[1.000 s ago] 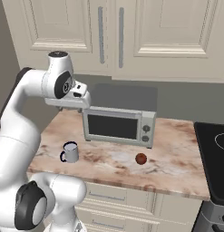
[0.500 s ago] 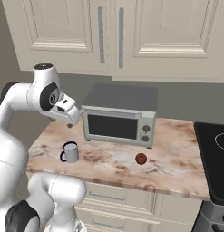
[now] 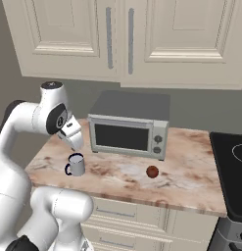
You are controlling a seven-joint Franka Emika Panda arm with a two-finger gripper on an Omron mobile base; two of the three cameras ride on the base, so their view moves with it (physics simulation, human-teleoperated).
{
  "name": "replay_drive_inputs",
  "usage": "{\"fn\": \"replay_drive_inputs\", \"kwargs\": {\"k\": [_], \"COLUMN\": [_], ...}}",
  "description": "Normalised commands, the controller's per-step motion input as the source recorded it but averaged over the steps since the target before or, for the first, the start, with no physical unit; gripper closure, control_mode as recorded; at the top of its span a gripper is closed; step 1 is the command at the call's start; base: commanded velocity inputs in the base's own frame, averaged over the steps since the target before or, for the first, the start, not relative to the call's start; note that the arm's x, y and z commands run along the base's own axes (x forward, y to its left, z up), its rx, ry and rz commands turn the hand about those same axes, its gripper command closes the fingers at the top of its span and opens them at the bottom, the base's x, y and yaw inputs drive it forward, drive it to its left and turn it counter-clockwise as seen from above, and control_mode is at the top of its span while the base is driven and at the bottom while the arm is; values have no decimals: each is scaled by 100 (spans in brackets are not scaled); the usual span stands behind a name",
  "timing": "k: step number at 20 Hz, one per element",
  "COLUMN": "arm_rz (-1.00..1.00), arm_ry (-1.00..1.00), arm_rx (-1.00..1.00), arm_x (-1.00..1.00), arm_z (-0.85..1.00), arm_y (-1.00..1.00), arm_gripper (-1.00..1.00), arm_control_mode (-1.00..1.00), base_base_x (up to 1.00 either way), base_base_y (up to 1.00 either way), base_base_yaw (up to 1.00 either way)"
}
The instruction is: Pick the mug from the counter and place it inside the microwave. Then close the microwave.
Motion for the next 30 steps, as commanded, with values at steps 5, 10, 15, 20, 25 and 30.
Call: {"fn": "replay_drive_inputs", "kwargs": {"k": [5, 10, 15, 20, 25, 30], "arm_rz": [-1, 0, 0, 0, 0, 0], "arm_ry": [0, 0, 0, 2, 0, 0], "arm_rx": [4, 0, 0, 0, 0, 0], "arm_x": [29, 42, 36, 16, 0, 1], "arm_z": [-20, -25, -33, -34, -31, -11], "arm_y": [-2, 2, 0, 9, 17, 20], "arm_gripper": [-100, -100, -100, -100, -100, -100], "arm_control_mode": [-100, -100, -100, -100, -100, -100], "base_base_x": [0, 0, 0, 0, 0, 0], "base_base_y": [0, 0, 0, 0, 0, 0], "base_base_yaw": [0, 0, 0, 0, 0, 0]}}
